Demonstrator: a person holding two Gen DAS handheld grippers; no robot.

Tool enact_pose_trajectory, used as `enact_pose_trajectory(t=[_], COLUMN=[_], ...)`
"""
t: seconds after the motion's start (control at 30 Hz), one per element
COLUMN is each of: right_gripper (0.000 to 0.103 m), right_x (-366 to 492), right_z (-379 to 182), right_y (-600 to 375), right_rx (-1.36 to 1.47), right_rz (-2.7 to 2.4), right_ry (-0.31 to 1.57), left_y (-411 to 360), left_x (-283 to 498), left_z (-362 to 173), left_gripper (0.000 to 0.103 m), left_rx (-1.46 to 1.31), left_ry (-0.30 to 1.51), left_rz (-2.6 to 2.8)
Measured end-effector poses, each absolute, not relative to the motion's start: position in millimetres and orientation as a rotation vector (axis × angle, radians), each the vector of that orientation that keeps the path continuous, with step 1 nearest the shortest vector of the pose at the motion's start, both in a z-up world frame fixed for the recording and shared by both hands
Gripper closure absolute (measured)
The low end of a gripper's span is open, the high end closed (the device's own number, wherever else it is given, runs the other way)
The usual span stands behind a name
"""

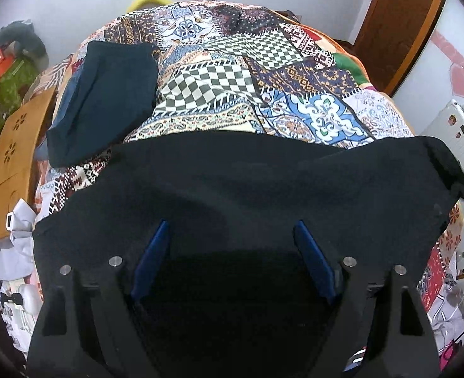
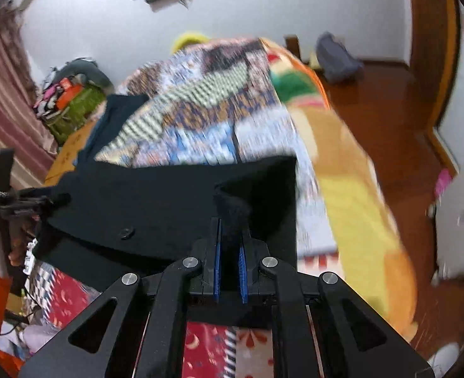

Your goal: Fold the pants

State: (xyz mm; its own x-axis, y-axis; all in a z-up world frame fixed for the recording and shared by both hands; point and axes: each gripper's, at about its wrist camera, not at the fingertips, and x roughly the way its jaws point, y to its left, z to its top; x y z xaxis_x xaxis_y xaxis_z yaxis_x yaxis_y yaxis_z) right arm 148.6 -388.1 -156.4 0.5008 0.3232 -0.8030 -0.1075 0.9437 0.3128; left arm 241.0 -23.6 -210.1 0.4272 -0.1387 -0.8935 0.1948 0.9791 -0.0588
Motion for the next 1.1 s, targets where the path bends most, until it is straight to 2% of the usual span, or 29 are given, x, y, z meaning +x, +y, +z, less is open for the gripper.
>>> enact_pose_trajectory(t=[0.2,0.33,0.37,0.43,0.5,0.53,0.63,0.77,0.87,1.1], right_gripper=[0.093,0.089,0.086,0.065,0.056,0.055,0.054,0.054,0.052,0.050], right_x=[139,134,132,131,131,135,147,165,182,224], right_z=[-187,-172,-166,-146,-131,-122,-105,-90,-83,-89], right_y=[-387,-386,-386,-384,-380,-375,-360,-326,-294,-204], right_rx=[0.252,0.162,0.148,0.116,0.091,0.079,0.066,0.041,0.017,-0.055], right_rz=[0.225,0.153,0.152,0.145,0.141,0.150,0.189,0.259,0.338,0.548], right_ry=[1.096,1.083,1.065,1.001,0.944,0.920,0.877,0.826,0.798,0.801], left_y=[-23,-16,-14,-7,1,7,29,71,113,213], left_x=[234,229,228,225,222,220,214,207,200,203], left_z=[-214,-207,-204,-196,-188,-183,-169,-151,-145,-166], left_gripper=[0.021,0.021,0.021,0.021,0.021,0.021,0.021,0.014,0.013,0.012], left_rx=[0.069,0.046,0.041,0.034,0.030,0.026,-0.001,-0.034,-0.038,-0.166], left_ry=[1.102,1.074,1.065,1.040,1.007,0.991,0.940,0.869,0.833,0.902], left_rz=[-0.201,-0.199,-0.197,-0.187,-0.163,-0.152,-0.113,-0.035,0.061,0.225])
